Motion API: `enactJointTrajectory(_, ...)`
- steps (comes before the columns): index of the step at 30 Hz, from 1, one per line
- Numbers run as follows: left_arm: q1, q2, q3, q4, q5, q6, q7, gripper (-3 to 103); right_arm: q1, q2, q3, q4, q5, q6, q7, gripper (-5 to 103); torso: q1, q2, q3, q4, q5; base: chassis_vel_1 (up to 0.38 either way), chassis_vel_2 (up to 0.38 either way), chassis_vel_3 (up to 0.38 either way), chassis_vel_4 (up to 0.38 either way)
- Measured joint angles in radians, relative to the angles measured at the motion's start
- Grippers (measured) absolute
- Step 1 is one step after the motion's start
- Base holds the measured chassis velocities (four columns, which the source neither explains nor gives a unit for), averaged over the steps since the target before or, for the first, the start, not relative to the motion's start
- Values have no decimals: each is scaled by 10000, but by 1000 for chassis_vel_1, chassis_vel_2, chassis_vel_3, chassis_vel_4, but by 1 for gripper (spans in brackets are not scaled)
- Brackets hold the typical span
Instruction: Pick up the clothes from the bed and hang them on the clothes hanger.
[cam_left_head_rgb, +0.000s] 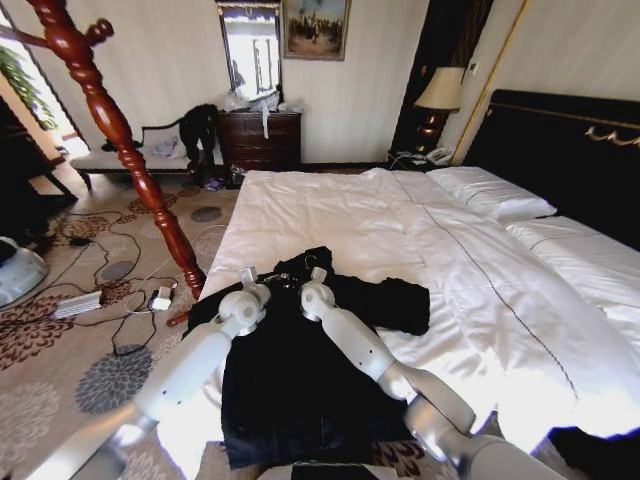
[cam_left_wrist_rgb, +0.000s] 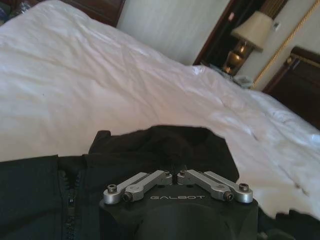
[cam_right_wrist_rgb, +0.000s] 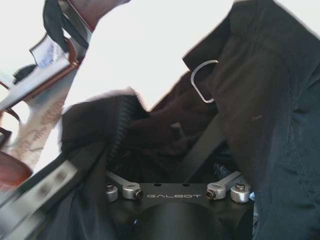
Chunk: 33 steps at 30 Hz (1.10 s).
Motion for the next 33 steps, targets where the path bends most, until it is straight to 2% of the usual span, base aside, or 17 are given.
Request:
enactJointTrajectory(3,47,-32,-172,-55,-142,-107,126,0,-164,-412,-102,949,511,-162,416,100,-2,0,-1,6,0,0,0,0,0)
enactJointTrajectory(5,157,33,-312,-128,-203,-184,193,0,-334,-821,-176,1670,858,-305,646,100,-2,0,-1,1,0,0,0,0,0)
enactJointTrajectory(8,248,79,-389,-211,-215,-207,260,0,-482,-1176,-252,2180,1030,-360,697,100,-2,0,-1,-1,-1,0,0,0,0)
enactJointTrajectory(11,325,89,-407,-165,-124,-251,287,0,-784,-1923,-298,3235,1131,-310,618,100,-2,1,-2,2,3,0,0,0,0)
enactJointTrajectory(12,325,89,-407,-165,-124,-251,287,0,-784,-1923,-298,3235,1131,-310,618,100,-2,1,-2,2,3,0,0,0,0)
enactJointTrajectory(13,341,46,-354,-121,-68,-257,290,0,-918,-2289,-255,3645,1133,-231,553,100,-2,0,-1,11,0,0,0,0,0)
enactJointTrajectory(14,347,0,-304,-79,-5,-259,292,0,-1036,-2576,-202,3976,1122,-161,534,100,-2,-1,-1,0,2,0,0,0,0)
enactJointTrajectory(16,439,-66,-249,-37,183,-269,287,0,-1231,-3397,-35,4567,1083,35,588,100,-2,1,-2,-7,-1,0,0,0,0)
enactJointTrajectory(17,439,-66,-249,-37,183,-269,287,0,-1231,-3397,-35,4567,1083,35,588,100,-2,1,-2,-7,-1,0,0,0,0)
enactJointTrajectory(20,373,-282,-145,229,431,-315,270,0,-1599,-4332,438,5262,950,337,682,100,-3,0,-1,10,0,0,0,0,0)
enactJointTrajectory(22,169,-519,-12,481,477,-339,264,0,-1928,-4791,937,5664,882,413,689,100,-3,1,-2,-5,0,0,0,0,0)
enactJointTrajectory(25,40,-648,99,630,502,-351,263,0,-2123,-4942,1258,5856,885,421,712,100,-4,1,-2,0,5,0,0,0,0)
enactJointTrajectory(28,-446,-1228,582,1157,580,-426,326,0,-2695,-5186,2064,6138,900,421,809,100,-2,1,-1,1,-1,0,0,0,0)
enactJointTrajectory(33,-924,-1950,1003,1747,697,-510,430,0,-3138,-5205,2575,6221,887,414,854,100,-3,0,-1,-2,1,0,0,0,0)
